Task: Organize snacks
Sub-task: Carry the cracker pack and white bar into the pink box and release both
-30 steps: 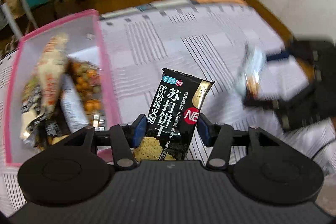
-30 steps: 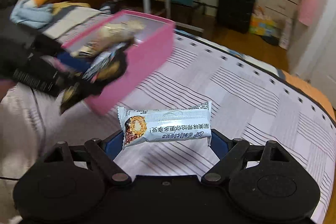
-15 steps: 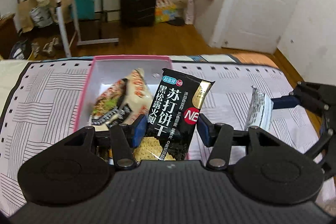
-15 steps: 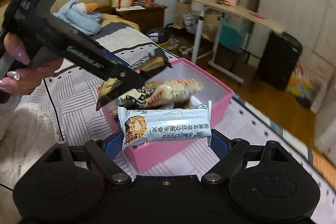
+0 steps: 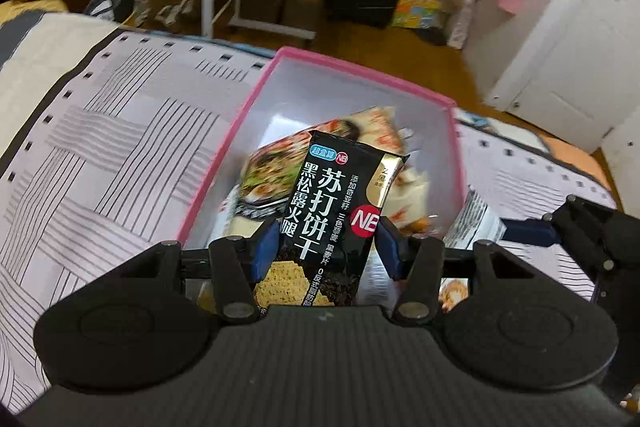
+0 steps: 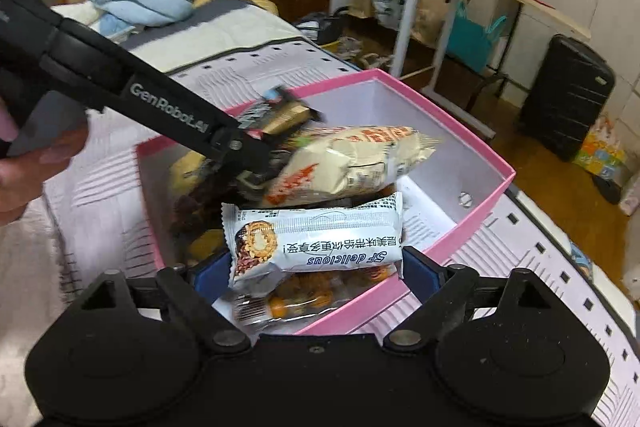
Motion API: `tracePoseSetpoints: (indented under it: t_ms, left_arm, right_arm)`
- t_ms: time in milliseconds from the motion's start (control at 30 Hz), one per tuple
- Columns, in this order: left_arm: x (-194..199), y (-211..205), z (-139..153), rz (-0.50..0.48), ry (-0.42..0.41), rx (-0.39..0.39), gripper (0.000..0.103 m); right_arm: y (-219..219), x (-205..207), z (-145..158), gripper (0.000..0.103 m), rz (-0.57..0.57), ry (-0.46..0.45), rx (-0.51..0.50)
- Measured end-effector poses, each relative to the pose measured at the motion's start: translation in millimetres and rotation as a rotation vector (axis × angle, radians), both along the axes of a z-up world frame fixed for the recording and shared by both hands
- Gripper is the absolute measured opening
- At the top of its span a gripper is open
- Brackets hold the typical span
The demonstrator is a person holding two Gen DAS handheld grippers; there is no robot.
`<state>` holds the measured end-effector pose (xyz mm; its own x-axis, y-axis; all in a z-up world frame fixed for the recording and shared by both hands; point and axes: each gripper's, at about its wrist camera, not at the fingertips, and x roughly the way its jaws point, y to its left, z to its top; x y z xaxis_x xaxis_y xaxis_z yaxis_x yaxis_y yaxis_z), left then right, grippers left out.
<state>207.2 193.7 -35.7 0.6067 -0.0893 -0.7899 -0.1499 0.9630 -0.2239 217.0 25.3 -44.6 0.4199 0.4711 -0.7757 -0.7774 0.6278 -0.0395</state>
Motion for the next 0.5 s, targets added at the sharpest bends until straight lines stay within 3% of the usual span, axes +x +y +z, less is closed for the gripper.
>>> tracePoseSetpoints:
  t_ms: [100,267,500]
  left_arm:
    - [0,7,-12,0.068,0.005,0.003,0.060]
    - [-8,7,-18,0.022,-0.006,-0.011,0.063]
    - [-24,-5,-9,-0.022,-0.017,0.035,0.063]
  right_arm:
    - [-5,-7,1,0.097,-0.011,-0.032,0.021]
    - [-23,-23,11,0.099,-0.050,-0.047,0.127]
    - [-49,-41,18,0.099,-0.193,-0.037,0.231]
